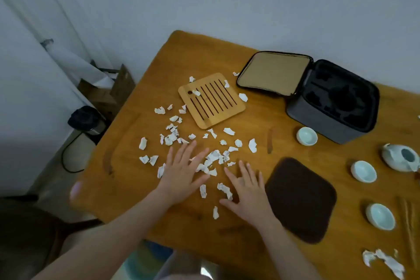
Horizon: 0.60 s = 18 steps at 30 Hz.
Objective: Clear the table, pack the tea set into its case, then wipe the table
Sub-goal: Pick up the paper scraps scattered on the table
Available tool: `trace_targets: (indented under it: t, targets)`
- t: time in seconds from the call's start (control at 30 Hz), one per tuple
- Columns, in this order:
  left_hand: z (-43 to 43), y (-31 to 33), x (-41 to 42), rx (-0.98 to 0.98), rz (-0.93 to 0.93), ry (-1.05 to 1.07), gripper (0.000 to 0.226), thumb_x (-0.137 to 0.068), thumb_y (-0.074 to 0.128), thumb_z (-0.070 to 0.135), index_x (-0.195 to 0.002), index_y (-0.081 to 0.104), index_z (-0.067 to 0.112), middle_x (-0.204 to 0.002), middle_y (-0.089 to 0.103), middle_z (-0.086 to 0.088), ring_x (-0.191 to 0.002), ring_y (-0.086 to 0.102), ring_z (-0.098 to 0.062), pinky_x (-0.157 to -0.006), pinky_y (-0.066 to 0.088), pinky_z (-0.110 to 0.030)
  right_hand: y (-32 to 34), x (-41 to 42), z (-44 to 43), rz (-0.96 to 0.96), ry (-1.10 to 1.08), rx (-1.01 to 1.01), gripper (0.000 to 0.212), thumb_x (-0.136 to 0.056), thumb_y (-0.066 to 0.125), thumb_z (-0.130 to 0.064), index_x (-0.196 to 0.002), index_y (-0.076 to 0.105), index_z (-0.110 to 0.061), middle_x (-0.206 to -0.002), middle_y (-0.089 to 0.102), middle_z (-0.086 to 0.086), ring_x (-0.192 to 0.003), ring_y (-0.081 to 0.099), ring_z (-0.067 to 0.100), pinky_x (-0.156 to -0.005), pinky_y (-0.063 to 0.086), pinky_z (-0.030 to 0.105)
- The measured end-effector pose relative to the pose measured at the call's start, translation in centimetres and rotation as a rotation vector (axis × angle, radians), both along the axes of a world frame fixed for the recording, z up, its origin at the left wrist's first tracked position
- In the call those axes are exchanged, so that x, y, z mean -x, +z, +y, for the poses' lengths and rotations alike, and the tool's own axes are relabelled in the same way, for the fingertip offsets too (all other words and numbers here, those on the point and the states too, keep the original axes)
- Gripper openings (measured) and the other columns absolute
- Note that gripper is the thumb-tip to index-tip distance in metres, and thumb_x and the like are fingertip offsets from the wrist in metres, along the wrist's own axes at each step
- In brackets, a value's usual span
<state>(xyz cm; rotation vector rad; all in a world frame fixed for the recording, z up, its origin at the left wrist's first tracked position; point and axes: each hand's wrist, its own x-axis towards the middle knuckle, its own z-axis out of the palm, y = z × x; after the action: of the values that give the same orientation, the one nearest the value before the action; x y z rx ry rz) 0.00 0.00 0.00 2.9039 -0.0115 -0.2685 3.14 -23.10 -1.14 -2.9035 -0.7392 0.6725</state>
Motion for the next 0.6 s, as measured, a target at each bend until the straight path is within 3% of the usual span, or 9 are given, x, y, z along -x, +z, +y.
trace_targets:
  t: [0.1,0.2,0.37,0.6]
  targets:
    - [0.7,-0.9,0.1,-0.058,-0.026,0.066,0.068,-0.091,0.006,0.072,-0.151,0.010,0.041,-0.162,0.011,-0.004,-0.149,0.003,-0.027,-0.116,0.000,-0.056,-1.4,0.6,0.6,-0.139,-0.036,-0.050,0.081,-0.084,0.029,-0.081,-0.152,0.001,-0.046,-0.162,-0.006,0.000,-0.150,-0.004,0.026,-0.116,-0.002,0.053]
    - [2.2,-2.1,0.9,-0.100,-0.002,0.107,0.074,-0.085,0.003,0.078,-0.151,0.004,0.044,-0.162,0.001,-0.003,-0.148,-0.005,-0.027,-0.116,0.000,-0.059,-2.4,1.1,1.6,-0.206,-0.066,-0.116,0.079,-0.085,0.023,-0.083,-0.153,0.009,-0.043,-0.162,0.004,0.003,-0.150,0.001,0.026,-0.116,0.006,0.056]
    - [5.4,-3.1,2.2,-0.074,0.033,0.043,0.081,-0.079,0.008,0.086,-0.150,-0.001,0.047,-0.162,-0.003,-0.002,-0.148,-0.012,-0.026,-0.115,-0.006,-0.056,-3.1,1.0,3.3,-0.193,-0.017,-0.169,0.075,-0.086,0.024,-0.081,-0.152,0.011,-0.047,-0.164,0.000,0.002,-0.150,-0.009,0.024,-0.116,0.001,0.056]
    - [7.3,-2.9,1.7,-0.100,-0.020,0.060,0.083,-0.079,0.017,0.087,-0.150,0.014,0.045,-0.162,0.009,-0.003,-0.149,-0.001,-0.028,-0.116,0.003,-0.060,-3.5,-1.2,6.2,-0.208,-0.007,-0.185,0.075,-0.087,0.026,-0.078,-0.152,0.019,-0.041,-0.163,0.010,0.005,-0.150,0.002,0.025,-0.117,0.009,0.059]
